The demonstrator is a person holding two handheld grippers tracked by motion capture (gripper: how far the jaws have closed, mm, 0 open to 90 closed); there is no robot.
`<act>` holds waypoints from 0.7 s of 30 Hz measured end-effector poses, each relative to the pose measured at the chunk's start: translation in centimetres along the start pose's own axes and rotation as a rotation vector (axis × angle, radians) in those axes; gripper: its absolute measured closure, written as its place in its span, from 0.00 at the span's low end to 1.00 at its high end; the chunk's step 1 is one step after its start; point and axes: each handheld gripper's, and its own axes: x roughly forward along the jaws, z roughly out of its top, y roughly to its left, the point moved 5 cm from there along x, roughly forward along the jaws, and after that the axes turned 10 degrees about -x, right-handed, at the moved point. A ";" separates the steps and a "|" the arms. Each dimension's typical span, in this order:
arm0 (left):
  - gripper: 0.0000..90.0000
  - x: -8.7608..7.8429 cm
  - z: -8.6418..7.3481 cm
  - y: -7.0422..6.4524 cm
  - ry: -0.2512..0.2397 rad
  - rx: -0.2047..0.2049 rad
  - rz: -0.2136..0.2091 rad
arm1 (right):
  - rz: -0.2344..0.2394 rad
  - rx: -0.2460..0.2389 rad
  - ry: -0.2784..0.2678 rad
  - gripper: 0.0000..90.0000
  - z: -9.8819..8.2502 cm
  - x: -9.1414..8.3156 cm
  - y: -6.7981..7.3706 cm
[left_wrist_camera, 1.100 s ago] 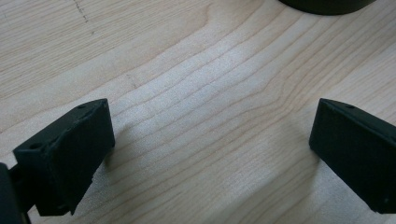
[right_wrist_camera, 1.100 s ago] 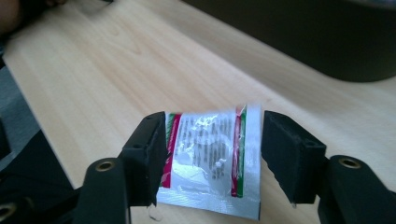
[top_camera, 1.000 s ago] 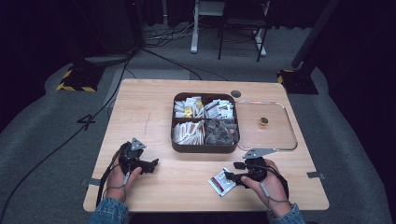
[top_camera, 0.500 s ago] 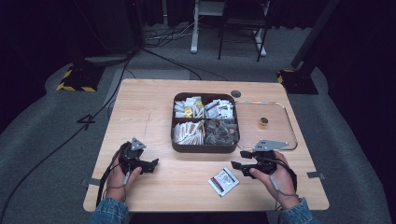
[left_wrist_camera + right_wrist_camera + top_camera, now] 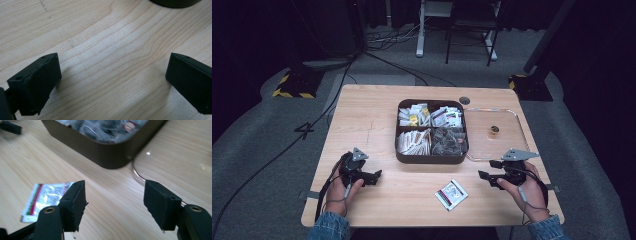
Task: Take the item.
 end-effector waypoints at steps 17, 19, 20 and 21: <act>0.00 0.0 0.0 0.0 0.000 0.001 0.001 | -0.062 0.047 0.130 0.32 -5.7 1.5 -2.9; 0.00 0.0 0.0 0.0 0.000 0.000 0.000 | -0.081 0.046 0.133 0.27 -6.2 2.0 -3.0; 0.00 0.0 0.0 0.0 0.000 0.000 0.000 | -0.105 0.040 0.118 0.23 -6.3 2.2 -3.1; 0.00 0.0 0.0 0.0 0.000 0.000 0.000 | -0.122 0.027 0.114 0.21 -6.4 2.3 -3.1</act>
